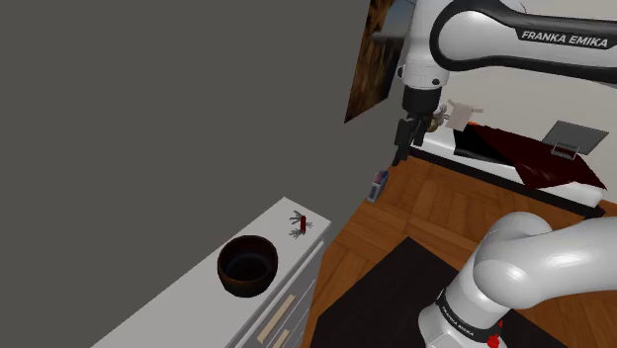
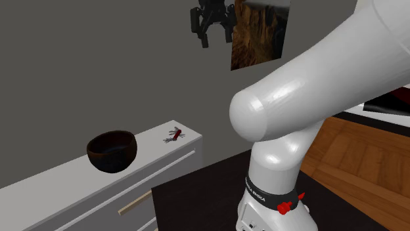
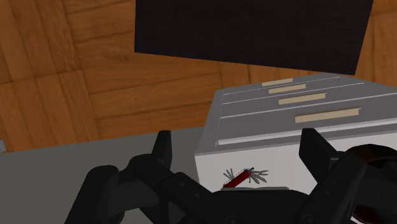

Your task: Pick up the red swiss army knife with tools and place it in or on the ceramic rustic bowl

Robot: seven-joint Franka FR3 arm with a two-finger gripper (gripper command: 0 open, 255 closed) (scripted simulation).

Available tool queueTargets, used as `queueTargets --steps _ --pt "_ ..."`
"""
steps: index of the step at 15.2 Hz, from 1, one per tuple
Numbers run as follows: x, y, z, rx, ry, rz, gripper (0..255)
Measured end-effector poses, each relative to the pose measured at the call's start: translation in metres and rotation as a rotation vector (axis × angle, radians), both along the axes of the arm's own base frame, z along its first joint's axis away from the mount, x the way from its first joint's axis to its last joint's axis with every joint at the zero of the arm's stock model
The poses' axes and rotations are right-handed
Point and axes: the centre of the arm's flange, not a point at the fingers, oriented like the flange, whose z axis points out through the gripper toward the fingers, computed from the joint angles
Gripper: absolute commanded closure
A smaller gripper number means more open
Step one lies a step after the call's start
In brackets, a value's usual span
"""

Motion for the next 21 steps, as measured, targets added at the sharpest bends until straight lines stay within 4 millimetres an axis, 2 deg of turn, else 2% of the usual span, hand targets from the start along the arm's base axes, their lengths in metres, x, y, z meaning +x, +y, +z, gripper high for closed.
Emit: queueTargets --steps 1,3,11,15,21 --pt "0.000 0.000 0.000 0.000 0.000 0.000 0" --pt "0.008 0.002 -0.014 0.003 -0.005 -0.019 0" --pt "0.049 0.012 -0.104 0.024 -0.041 -0.141 0" --pt "0.075 0.024 -0.146 0.035 -0.061 -0.204 0" --pt "0.116 0.021 -0.212 0.051 -0.091 -0.299 0"
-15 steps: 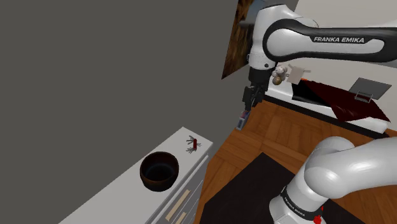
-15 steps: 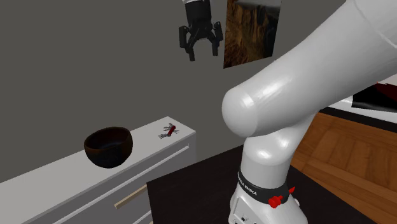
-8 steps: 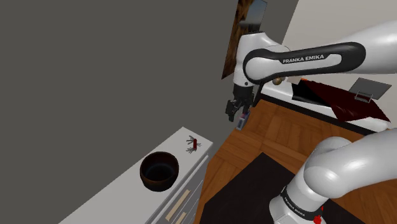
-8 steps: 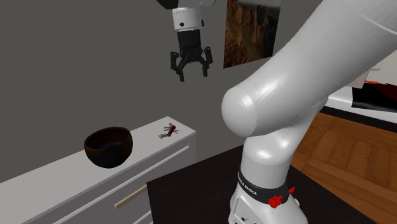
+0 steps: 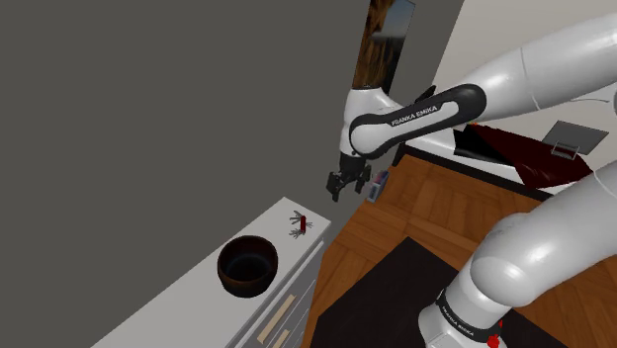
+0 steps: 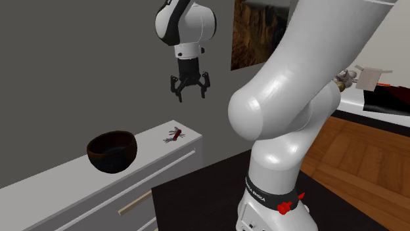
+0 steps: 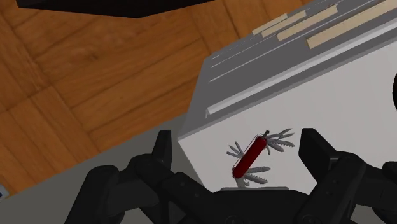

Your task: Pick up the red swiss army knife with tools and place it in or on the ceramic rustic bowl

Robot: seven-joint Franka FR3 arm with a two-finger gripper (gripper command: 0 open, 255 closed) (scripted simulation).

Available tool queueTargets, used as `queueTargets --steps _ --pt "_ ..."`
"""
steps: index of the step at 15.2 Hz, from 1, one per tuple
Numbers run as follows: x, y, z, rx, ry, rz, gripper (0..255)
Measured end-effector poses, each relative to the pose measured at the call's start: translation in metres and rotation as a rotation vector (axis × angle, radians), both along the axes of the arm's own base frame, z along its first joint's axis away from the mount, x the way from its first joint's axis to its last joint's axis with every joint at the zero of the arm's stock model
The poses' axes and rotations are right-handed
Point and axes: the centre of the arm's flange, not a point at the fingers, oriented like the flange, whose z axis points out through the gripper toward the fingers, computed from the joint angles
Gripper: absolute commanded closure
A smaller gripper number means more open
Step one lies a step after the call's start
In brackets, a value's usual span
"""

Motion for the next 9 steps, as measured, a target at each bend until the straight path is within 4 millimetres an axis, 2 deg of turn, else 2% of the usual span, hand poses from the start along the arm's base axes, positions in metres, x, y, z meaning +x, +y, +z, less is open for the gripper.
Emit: queueTargets --steps 3,9 --pt "0.015 0.001 -0.037 0.008 -0.014 -0.048 0" --pt "0.059 0.002 -0.098 0.025 -0.045 -0.143 0"
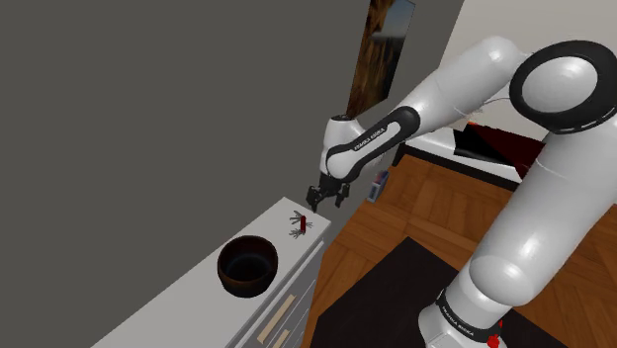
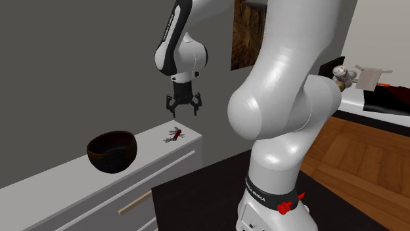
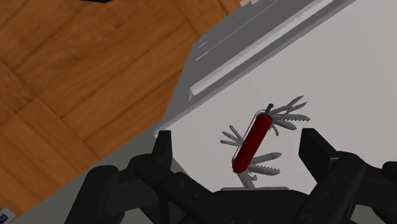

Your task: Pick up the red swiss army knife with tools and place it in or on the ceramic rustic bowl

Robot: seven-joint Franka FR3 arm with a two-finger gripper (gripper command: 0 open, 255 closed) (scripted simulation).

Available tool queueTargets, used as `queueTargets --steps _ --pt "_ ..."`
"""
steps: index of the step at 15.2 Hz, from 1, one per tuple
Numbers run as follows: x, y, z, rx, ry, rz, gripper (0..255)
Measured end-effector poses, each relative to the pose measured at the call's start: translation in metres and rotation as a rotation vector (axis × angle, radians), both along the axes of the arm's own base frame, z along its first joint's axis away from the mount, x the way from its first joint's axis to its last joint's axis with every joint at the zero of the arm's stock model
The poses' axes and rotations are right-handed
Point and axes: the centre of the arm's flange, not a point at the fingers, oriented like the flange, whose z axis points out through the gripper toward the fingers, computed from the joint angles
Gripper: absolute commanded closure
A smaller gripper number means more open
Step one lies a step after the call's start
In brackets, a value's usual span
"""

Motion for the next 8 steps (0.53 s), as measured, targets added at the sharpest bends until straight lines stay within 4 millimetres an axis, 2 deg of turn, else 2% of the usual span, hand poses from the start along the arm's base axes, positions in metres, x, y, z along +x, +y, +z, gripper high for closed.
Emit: queueTargets --steps 8 --pt "0.057 -0.006 -0.083 0.022 -0.039 -0.127 0"
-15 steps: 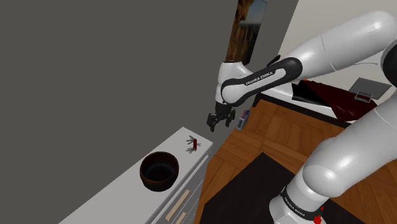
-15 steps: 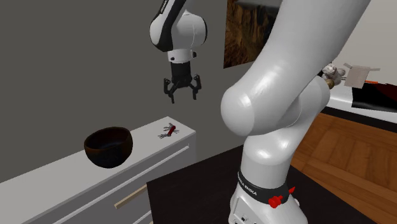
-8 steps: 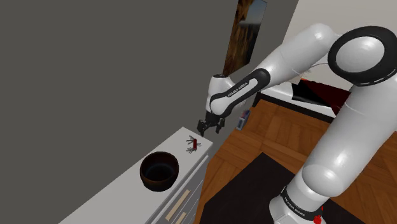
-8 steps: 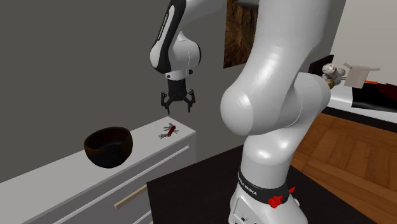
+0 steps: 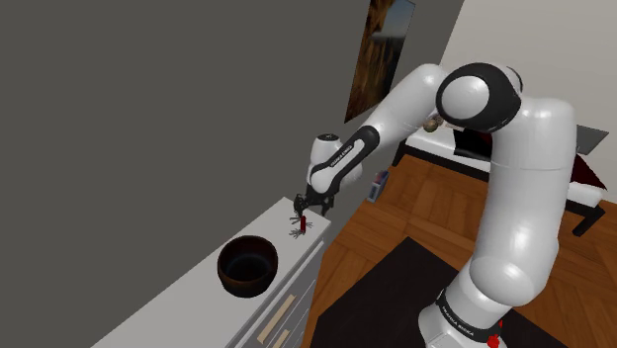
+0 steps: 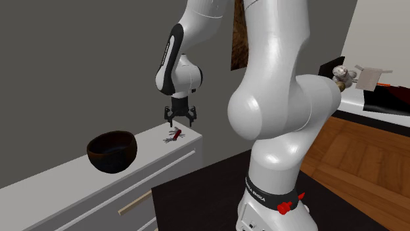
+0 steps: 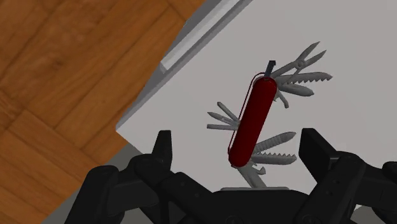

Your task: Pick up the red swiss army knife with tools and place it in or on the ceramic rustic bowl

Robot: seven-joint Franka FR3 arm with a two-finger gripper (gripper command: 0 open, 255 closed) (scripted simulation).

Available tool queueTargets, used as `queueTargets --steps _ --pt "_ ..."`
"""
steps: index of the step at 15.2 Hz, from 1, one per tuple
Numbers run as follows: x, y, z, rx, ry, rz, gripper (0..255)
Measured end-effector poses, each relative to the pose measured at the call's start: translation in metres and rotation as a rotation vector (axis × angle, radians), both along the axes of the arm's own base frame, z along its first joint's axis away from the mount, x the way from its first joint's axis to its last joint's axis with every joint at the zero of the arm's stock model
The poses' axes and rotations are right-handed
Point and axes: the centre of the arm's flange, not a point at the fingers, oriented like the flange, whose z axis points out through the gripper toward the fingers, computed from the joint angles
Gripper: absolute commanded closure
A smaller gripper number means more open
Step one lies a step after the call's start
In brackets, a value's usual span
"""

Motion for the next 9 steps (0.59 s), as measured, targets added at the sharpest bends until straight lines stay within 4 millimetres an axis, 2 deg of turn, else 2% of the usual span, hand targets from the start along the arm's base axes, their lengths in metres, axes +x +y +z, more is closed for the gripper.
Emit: queueTargets --steps 2,9 --pt "0.014 0.001 -0.016 0.004 -0.008 -0.023 0" --pt "0.018 0.000 -0.055 0.005 -0.010 -0.031 0"
